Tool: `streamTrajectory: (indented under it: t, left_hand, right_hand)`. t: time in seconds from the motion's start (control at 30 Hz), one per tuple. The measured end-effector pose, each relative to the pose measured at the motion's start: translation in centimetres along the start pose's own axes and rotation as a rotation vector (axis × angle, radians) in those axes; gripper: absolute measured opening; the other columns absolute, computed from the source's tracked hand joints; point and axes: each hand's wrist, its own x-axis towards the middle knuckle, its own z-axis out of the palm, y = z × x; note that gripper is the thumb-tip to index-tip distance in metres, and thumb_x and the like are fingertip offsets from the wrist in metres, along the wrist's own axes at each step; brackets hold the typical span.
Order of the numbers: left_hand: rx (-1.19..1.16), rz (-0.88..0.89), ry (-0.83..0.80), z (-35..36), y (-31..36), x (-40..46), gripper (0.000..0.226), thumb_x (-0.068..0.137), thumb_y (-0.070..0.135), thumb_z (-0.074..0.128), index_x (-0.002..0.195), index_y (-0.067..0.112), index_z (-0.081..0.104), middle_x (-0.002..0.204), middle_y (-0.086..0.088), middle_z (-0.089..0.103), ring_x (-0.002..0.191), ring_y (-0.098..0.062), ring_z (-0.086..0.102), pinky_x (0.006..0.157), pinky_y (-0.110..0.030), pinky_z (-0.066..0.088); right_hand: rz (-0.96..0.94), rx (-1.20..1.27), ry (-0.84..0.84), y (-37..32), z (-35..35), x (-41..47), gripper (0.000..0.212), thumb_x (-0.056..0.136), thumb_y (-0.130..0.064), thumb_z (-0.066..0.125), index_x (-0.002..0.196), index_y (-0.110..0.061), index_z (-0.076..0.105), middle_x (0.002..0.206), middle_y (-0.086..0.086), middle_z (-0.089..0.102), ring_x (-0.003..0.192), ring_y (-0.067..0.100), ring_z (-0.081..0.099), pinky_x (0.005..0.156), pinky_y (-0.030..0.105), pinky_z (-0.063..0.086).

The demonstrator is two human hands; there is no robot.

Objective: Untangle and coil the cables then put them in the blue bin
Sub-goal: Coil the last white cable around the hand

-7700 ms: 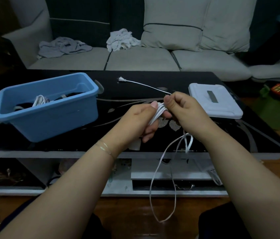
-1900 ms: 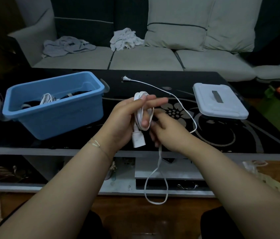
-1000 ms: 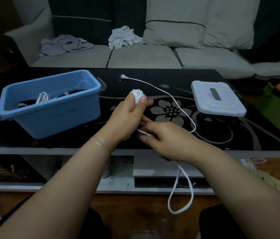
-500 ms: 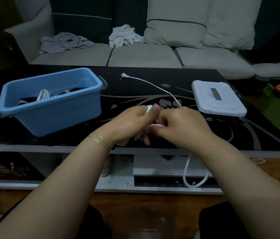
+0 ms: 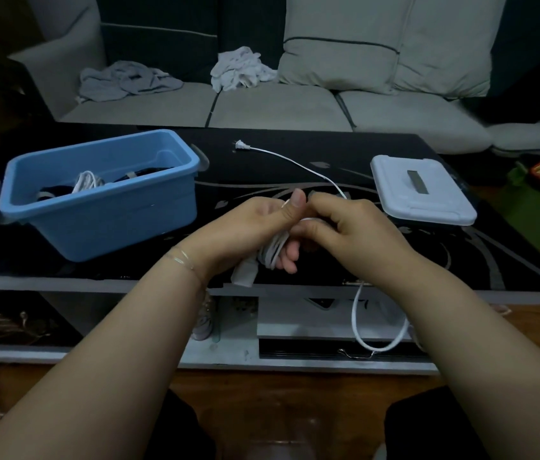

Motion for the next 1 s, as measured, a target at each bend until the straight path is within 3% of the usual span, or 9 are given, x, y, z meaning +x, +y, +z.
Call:
streamTrajectory:
  t: [0.13, 0.23, 0.4, 0.53, 0.63, 0.7, 0.77, 0.9, 1.0]
  left_hand:
    - [-0.07, 0.003, 0.064, -0.2, -0.4, 0.2, 0.048, 0.097, 0.047, 0.034, 0.072, 0.013, 0.055, 0.055, -0.001, 0.06, 0.049, -0.012, 0.063, 0.05, -0.019, 0.051]
    - [-0.071, 0.004, 0.059, 0.3, -0.6, 0.2, 0.051, 0.101, 0.045, 0.029, 0.073, 0.011, 0.056, 0.053, -0.002, 0.059, 0.052, -0.016, 0.066, 0.054, -0.024, 0.053]
    - [0.061, -0.056, 0.042, 1.5, -0.8, 0.7, 0.082, 0.091, 0.066, 0.008, 0.051, 0.011, 0.053, 0.048, -0.008, 0.058, 0.055, -0.021, 0.065, 0.064, -0.022, 0.054]
    - [0.104, -0.04, -0.015, 1.2, -0.5, 0.5, 0.082, 0.087, 0.072, 0.006, 0.048, 0.02, 0.056, 0.044, -0.002, 0.053, 0.043, -0.014, 0.054, 0.054, -0.02, 0.048]
    - [0.106, -0.014, -0.05, 1.2, -0.6, 0.4, 0.057, 0.091, 0.061, 0.036, 0.085, 0.018, 0.072, 0.046, 0.004, 0.051, 0.041, -0.011, 0.046, 0.054, -0.026, 0.043]
    - [0.09, -0.015, -0.067, 1.2, -0.7, 0.4, 0.047, 0.092, 0.043, 0.056, 0.106, -0.002, 0.06, 0.049, 0.007, 0.05, 0.041, -0.01, 0.044, 0.049, -0.023, 0.038]
    - [0.08, -0.009, -0.065, 1.2, -0.6, 0.4, 0.03, 0.094, 0.026, 0.061, 0.103, -0.003, 0.057, 0.048, 0.007, 0.048, 0.04, -0.01, 0.043, 0.046, -0.021, 0.037]
    - [0.017, 0.018, -0.025, 1.3, -0.4, 0.5, 0.034, 0.094, 0.02, 0.059, 0.113, -0.009, 0.055, 0.047, 0.004, 0.044, 0.041, -0.011, 0.054, 0.046, -0.017, 0.04]
    - [-0.098, 0.035, 0.016, 1.3, -0.4, 0.6, 0.015, 0.096, 0.011, 0.055, 0.105, 0.004, 0.065, 0.045, 0.002, 0.041, 0.048, -0.014, 0.064, 0.046, -0.018, 0.044]
  right_hand:
    - [-0.024, 0.038, 0.002, 0.0, 0.2, -0.2, 0.034, 0.086, -0.052, 0.047, 0.083, -0.02, 0.056, 0.073, 0.001, 0.066, 0.073, 0.018, 0.061, 0.068, 0.043, 0.049]
    - [-0.074, -0.044, 0.022, 0.0, 0.3, -0.3, 0.029, 0.087, -0.054, 0.05, 0.078, -0.026, 0.051, 0.063, -0.004, 0.061, 0.061, 0.009, 0.055, 0.058, 0.035, 0.044]
    - [-0.1, -0.221, 0.168, 0.0, -0.2, -0.1, 0.042, 0.07, -0.07, 0.053, 0.068, -0.029, 0.043, 0.053, -0.013, 0.045, 0.055, 0.008, 0.041, 0.05, 0.024, 0.029]
    - [0.07, -0.107, 0.135, 1.0, -1.1, 0.4, 0.043, 0.066, -0.067, 0.06, 0.066, -0.027, 0.046, 0.056, -0.008, 0.052, 0.057, 0.006, 0.047, 0.052, 0.029, 0.035]
    - [0.112, 0.22, 0.041, 2.2, -1.9, 0.8, 0.019, 0.08, -0.037, 0.07, 0.08, -0.024, 0.056, 0.067, -0.01, 0.06, 0.063, 0.001, 0.054, 0.062, 0.027, 0.046]
    - [0.103, 0.277, 0.034, 2.8, -2.3, 0.8, 0.013, 0.083, -0.027, 0.071, 0.086, -0.021, 0.059, 0.072, -0.008, 0.061, 0.07, 0.004, 0.058, 0.07, 0.027, 0.049]
    - [0.106, 0.288, 0.055, 3.3, -2.2, 0.8, 0.016, 0.082, -0.031, 0.071, 0.083, -0.021, 0.059, 0.067, -0.009, 0.058, 0.063, 0.003, 0.054, 0.064, 0.023, 0.047]
    - [0.17, 0.361, 0.05, 3.3, -1.9, 0.9, 0.032, 0.076, -0.047, 0.068, 0.077, -0.017, 0.055, 0.059, 0.002, 0.054, 0.054, 0.012, 0.048, 0.054, 0.028, 0.043]
    - [0.212, 0.588, -0.009, 3.1, -1.7, 1.0, 0.032, 0.081, -0.037, 0.063, 0.084, -0.006, 0.056, 0.059, 0.011, 0.056, 0.051, 0.014, 0.051, 0.052, 0.024, 0.045]
